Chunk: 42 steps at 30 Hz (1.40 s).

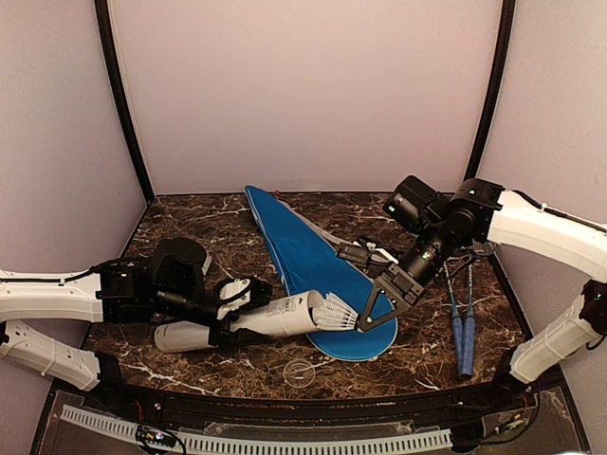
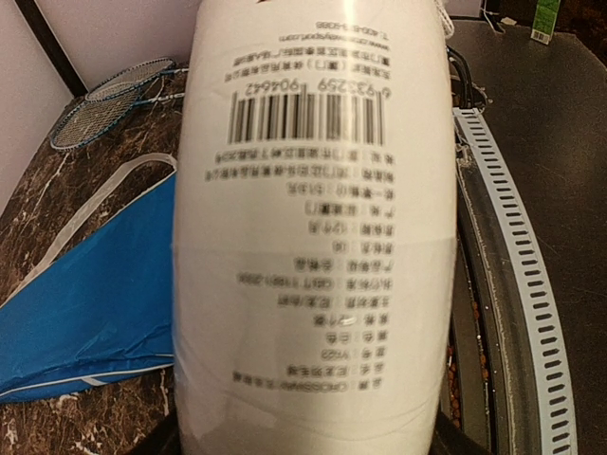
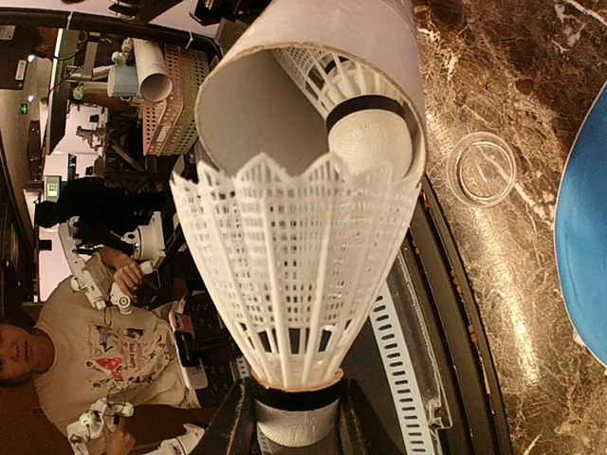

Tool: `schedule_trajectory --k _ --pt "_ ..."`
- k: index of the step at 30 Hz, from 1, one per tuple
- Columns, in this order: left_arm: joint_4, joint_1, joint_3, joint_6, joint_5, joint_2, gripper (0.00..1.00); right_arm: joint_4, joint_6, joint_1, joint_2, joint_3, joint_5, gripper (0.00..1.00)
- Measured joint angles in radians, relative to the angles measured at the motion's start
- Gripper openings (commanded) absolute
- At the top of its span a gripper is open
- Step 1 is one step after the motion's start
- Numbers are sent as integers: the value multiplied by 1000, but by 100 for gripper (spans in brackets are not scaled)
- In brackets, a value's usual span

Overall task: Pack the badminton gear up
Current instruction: Place the shuttlecock in the shuttle tube.

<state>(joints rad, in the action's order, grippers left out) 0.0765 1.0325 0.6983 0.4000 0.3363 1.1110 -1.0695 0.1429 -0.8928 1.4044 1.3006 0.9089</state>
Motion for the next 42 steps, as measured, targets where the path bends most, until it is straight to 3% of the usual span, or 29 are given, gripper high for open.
schedule_trajectory --k 42 --pt "0 105 -28 47 -143 -53 63 2 38 10 25 -32 55 12"
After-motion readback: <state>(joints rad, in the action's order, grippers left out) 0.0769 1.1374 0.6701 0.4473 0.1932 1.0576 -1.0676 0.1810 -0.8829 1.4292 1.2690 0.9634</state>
